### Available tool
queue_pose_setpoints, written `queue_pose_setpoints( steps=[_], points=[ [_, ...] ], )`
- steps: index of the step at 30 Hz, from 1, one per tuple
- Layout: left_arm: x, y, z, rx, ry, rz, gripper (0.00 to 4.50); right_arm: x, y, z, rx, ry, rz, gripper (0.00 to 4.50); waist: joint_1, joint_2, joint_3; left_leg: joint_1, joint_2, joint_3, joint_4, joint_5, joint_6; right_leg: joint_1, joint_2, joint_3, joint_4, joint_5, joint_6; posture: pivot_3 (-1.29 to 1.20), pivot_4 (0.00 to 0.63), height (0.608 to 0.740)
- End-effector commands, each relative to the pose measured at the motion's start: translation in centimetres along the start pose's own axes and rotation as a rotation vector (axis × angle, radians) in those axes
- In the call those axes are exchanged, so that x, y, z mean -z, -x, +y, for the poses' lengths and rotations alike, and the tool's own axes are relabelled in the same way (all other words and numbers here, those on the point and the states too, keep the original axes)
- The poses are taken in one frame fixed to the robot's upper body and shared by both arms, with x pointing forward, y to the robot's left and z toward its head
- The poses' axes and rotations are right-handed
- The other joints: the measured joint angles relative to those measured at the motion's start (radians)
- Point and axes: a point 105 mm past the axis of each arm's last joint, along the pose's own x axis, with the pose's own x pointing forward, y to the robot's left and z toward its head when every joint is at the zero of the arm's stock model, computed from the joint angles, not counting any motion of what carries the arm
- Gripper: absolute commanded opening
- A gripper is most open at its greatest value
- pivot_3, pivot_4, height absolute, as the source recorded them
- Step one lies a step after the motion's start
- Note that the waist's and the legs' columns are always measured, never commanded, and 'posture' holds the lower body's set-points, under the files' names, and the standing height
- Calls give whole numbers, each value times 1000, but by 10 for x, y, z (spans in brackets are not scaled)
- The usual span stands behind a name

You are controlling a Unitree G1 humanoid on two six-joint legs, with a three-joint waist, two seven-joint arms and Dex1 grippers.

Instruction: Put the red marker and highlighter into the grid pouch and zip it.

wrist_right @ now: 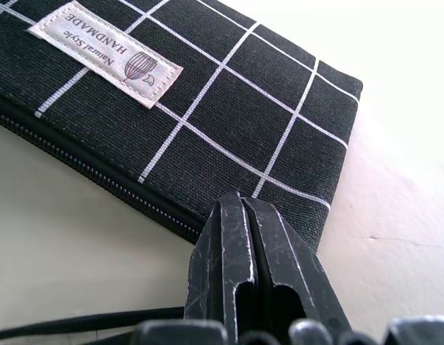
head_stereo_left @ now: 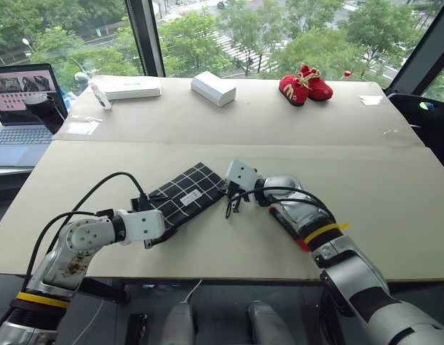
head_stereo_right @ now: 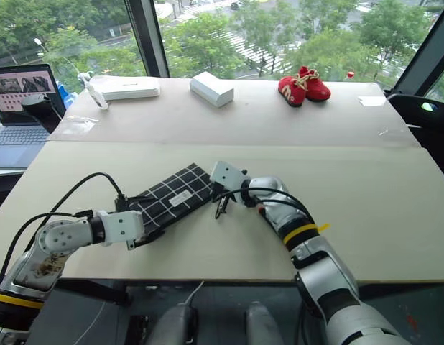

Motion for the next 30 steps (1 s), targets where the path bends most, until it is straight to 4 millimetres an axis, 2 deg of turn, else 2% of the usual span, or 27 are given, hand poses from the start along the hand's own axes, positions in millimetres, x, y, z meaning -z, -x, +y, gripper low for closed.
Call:
queue_pose_setpoints(
  steps=[1, 7, 14, 21, 30],
  points=[
    [5, -11, -25, 106, -2, 38, 4500, 1, 3, -7, 29, -3, 9, 59, 0, 0, 0, 0, 0, 0, 0, 0, 0, 0, 0, 0, 0, 0, 0, 0, 150, 731],
    [-6, -13, -26, 141, -25, 22, 4500, 5, 5, -9, 44, -12, 16, 59, 0, 0, 0, 0, 0, 0, 0, 0, 0, 0, 0, 0, 0, 0, 0, 0, 150, 731],
    [-13, -6, -32, 201, -31, 36, 4500, 6, 4, -10, 51, -16, 19, 59, -6, 0, 0, 0, 0, 0, 0, 0, 0, -1, 0, 0, 0, 0, 0, 0, 150, 731],
    [-23, -9, -35, 185, -50, 26, 4500, 6, 4, -10, 49, -17, 19, 59, -8, 0, 0, 0, 0, 0, -1, 0, 0, -1, 0, 0, 0, -1, -1, 0, 150, 731],
    [-4, -11, -34, 128, -48, 73, 4500, 5, 4, -13, 50, -14, 20, 59, -7, 0, 0, 0, 0, 0, 0, 0, 0, 0, 0, 0, 0, -1, -1, 0, 150, 731]
  ],
)
